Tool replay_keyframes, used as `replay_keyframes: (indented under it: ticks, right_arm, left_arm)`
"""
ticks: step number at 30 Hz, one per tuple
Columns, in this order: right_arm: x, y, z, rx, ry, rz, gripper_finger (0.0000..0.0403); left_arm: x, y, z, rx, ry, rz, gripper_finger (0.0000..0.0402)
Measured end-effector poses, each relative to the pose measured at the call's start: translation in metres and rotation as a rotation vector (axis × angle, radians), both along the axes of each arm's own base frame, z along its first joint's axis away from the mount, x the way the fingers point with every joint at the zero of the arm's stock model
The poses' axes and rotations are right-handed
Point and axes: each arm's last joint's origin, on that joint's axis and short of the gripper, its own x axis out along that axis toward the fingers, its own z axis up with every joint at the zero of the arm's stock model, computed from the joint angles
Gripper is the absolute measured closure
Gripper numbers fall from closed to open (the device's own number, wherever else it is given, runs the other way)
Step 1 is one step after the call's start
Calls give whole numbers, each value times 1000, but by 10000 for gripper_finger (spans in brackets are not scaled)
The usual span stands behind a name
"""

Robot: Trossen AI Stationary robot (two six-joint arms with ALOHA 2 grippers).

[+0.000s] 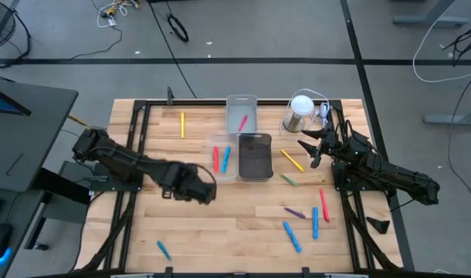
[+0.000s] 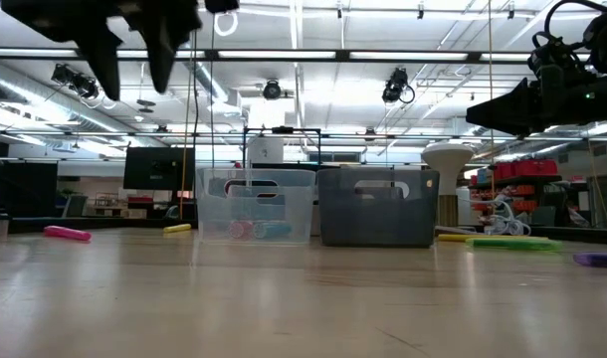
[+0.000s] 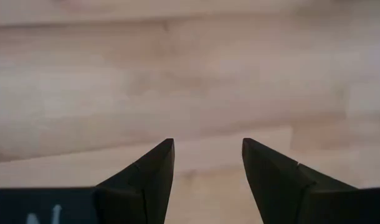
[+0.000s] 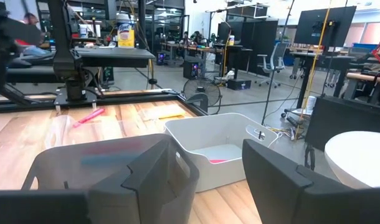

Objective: Pick & Place Markers
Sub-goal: Put the blue pen into the gray bin

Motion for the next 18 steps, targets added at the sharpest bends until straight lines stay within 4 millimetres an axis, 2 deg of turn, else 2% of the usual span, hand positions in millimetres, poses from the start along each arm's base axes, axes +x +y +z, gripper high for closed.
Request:
replay_keyframes:
  ticks: [5, 14, 18]
  right_arm:
    - [0, 0, 0, 0, 0, 0, 195]
    - [0, 0, 0, 0, 0, 0, 195]
    - [0, 0, 0, 0, 0, 0, 195]
  left_arm:
    - [-4, -33, 2, -54, -90, -68, 207]
    - [-32, -77, -2, -121, -44, 84, 207]
    - [-41, -96, -10, -125, -13, 106, 207]
